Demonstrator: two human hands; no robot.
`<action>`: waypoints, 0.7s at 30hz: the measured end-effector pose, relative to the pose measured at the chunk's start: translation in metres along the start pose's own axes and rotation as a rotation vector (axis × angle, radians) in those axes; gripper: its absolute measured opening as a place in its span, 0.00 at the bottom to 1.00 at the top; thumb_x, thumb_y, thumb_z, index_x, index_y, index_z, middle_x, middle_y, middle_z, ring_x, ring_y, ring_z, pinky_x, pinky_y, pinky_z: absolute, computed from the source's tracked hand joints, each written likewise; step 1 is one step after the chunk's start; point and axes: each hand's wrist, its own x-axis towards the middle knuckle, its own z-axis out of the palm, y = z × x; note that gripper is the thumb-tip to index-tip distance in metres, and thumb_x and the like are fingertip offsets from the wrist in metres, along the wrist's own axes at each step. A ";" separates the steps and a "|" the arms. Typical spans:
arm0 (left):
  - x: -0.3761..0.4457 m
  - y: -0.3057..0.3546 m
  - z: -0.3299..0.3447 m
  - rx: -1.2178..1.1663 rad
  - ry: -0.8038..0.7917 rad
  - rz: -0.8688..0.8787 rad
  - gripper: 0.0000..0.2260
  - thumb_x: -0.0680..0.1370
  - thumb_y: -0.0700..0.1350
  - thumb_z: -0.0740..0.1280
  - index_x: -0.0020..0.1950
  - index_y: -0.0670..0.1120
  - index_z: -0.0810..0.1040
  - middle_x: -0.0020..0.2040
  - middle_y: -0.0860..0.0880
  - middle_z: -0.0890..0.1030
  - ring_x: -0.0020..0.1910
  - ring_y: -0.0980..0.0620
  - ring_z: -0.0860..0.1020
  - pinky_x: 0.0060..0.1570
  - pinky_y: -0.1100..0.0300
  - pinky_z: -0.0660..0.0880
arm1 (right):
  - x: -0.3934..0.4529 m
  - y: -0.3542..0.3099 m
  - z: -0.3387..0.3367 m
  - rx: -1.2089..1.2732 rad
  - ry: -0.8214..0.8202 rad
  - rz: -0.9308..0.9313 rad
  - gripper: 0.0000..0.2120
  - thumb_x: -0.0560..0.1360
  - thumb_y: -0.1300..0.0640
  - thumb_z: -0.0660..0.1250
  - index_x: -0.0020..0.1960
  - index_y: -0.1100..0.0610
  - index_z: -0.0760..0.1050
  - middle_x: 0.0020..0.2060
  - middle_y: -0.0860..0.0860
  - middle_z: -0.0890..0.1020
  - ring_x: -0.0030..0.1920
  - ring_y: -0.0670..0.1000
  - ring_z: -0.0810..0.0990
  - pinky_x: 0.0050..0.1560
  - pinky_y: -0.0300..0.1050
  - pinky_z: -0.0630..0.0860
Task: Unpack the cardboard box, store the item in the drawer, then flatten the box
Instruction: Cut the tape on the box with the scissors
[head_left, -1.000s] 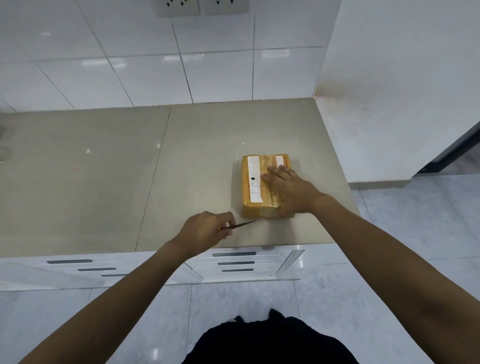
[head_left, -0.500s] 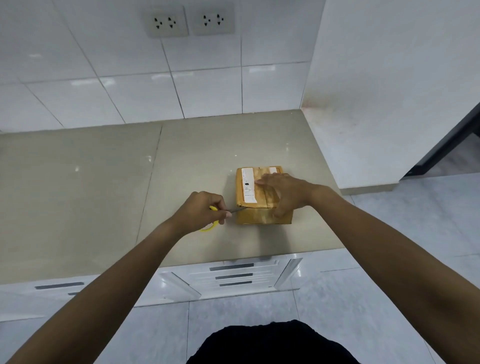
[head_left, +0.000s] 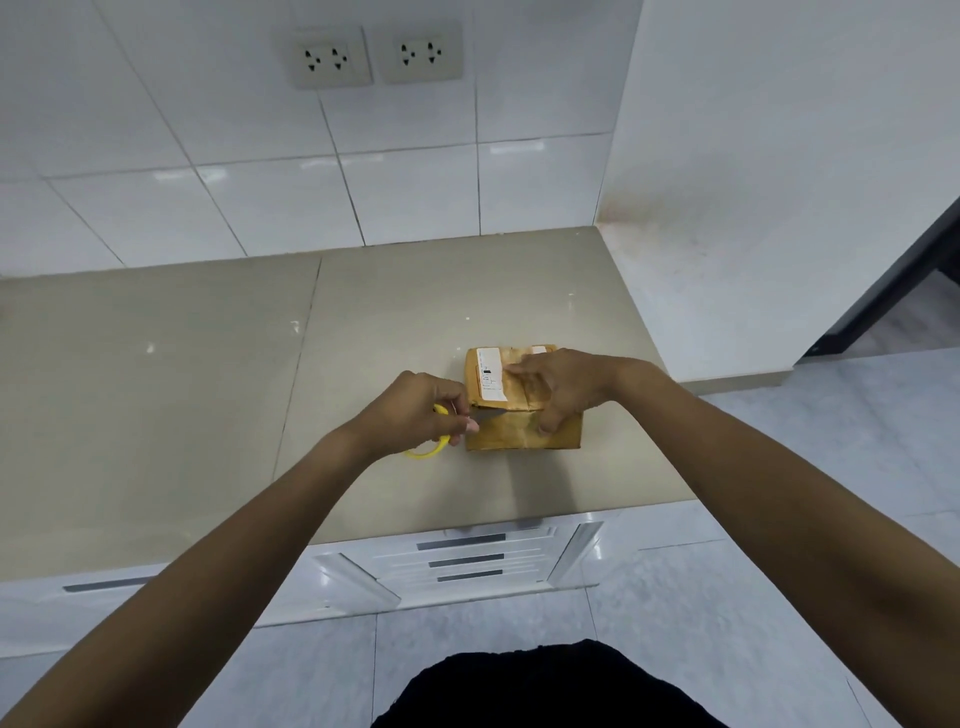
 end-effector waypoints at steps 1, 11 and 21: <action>-0.002 -0.001 0.000 0.115 0.015 0.081 0.07 0.75 0.49 0.72 0.42 0.45 0.81 0.31 0.56 0.82 0.28 0.58 0.73 0.29 0.66 0.69 | 0.000 -0.001 -0.001 0.011 -0.003 0.004 0.54 0.56 0.43 0.74 0.78 0.45 0.54 0.71 0.51 0.64 0.68 0.54 0.66 0.62 0.52 0.75; -0.006 -0.003 0.003 0.681 0.227 0.530 0.06 0.75 0.48 0.70 0.43 0.46 0.82 0.30 0.48 0.79 0.27 0.51 0.75 0.26 0.61 0.66 | 0.002 -0.005 -0.005 0.035 -0.015 0.023 0.49 0.60 0.48 0.76 0.77 0.45 0.57 0.61 0.47 0.66 0.60 0.53 0.70 0.58 0.53 0.78; 0.002 -0.013 -0.016 0.236 -0.132 0.066 0.06 0.80 0.49 0.66 0.50 0.50 0.82 0.36 0.54 0.84 0.33 0.61 0.76 0.34 0.67 0.70 | -0.002 -0.009 -0.002 0.110 0.019 0.007 0.50 0.57 0.44 0.73 0.77 0.44 0.57 0.70 0.49 0.65 0.65 0.55 0.69 0.59 0.54 0.78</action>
